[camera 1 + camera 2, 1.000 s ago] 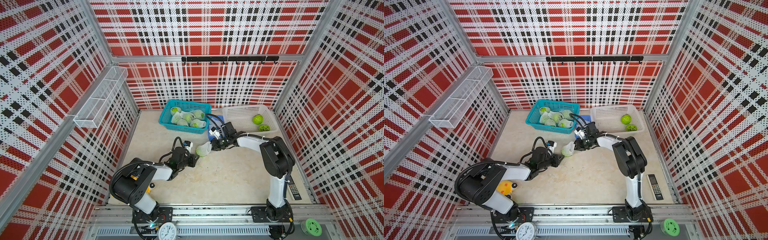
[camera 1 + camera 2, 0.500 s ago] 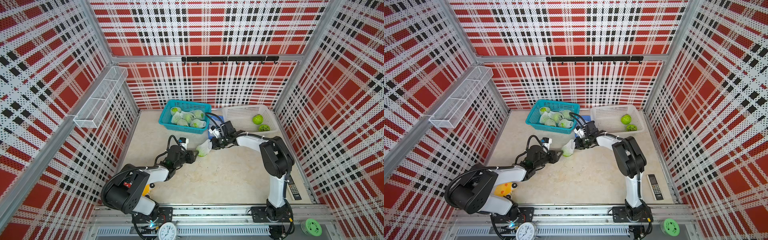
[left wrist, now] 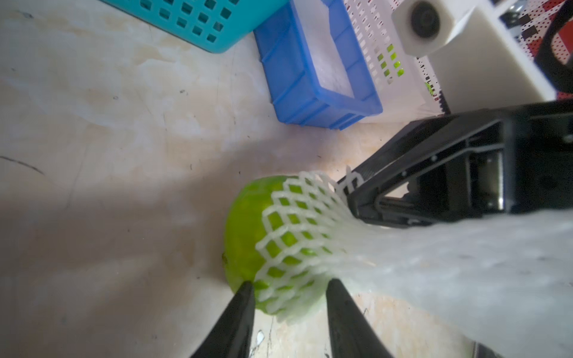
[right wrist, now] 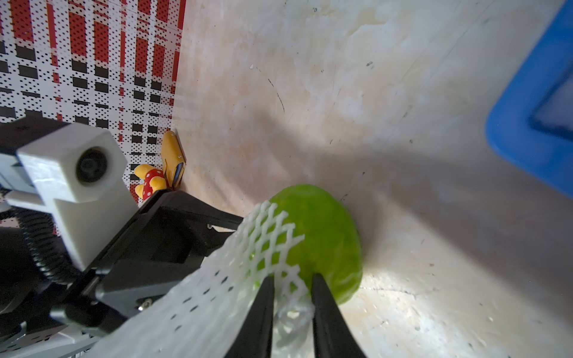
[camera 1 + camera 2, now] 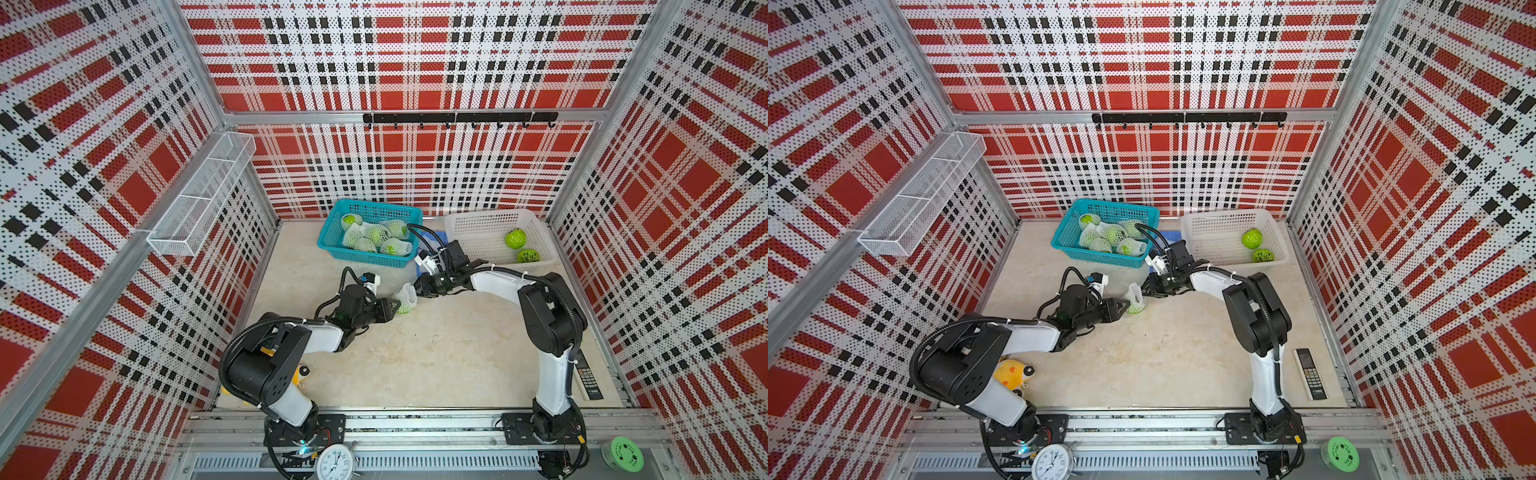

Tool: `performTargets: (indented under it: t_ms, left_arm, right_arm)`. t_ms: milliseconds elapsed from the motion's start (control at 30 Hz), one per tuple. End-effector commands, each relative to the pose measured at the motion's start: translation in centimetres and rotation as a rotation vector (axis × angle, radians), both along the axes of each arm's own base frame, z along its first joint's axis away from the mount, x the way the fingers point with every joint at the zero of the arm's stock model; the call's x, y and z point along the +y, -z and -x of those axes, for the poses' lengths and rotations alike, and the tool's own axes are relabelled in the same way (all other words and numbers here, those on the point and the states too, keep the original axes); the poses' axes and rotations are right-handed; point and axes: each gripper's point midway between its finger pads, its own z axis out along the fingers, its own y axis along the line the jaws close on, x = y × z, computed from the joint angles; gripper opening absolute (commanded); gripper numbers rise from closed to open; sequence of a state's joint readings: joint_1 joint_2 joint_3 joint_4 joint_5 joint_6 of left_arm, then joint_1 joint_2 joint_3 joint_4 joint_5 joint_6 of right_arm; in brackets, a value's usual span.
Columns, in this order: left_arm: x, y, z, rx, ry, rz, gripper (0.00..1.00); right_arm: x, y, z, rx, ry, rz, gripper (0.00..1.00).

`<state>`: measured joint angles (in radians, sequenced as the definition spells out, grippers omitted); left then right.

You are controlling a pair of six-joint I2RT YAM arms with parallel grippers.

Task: Sleeve custard apples in foam nets
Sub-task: Put on the foam net on the custard apple.

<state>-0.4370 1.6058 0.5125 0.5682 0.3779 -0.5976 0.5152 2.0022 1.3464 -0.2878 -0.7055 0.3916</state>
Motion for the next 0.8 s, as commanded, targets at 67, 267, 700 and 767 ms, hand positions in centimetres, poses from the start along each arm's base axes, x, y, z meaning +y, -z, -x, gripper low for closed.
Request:
performTargets:
  t_ms: [67, 267, 700, 767]
  left_arm:
    - [0.2, 0.0, -0.7, 0.007, -0.024, 0.006, 0.4]
    - [0.1, 0.4, -0.9, 0.017, -0.025, 0.005, 0.24]
    - [0.5, 0.8, -0.8, 0.025, -0.034, 0.006, 0.0]
    - [0.7, 0.9, -0.7, 0.029, -0.036, 0.003, 0.0]
  right_arm:
    - [0.9, 0.4, -0.6, -0.017, -0.005, -0.002, 0.24]
    - [0.9, 0.8, -0.4, -0.013, -0.008, 0.003, 0.23]
    - [0.5, 1.2, -1.0, -0.021, 0.027, 0.03, 0.06]
    - [0.2, 1.5, -1.2, -0.022, 0.046, 0.047, 0.05]
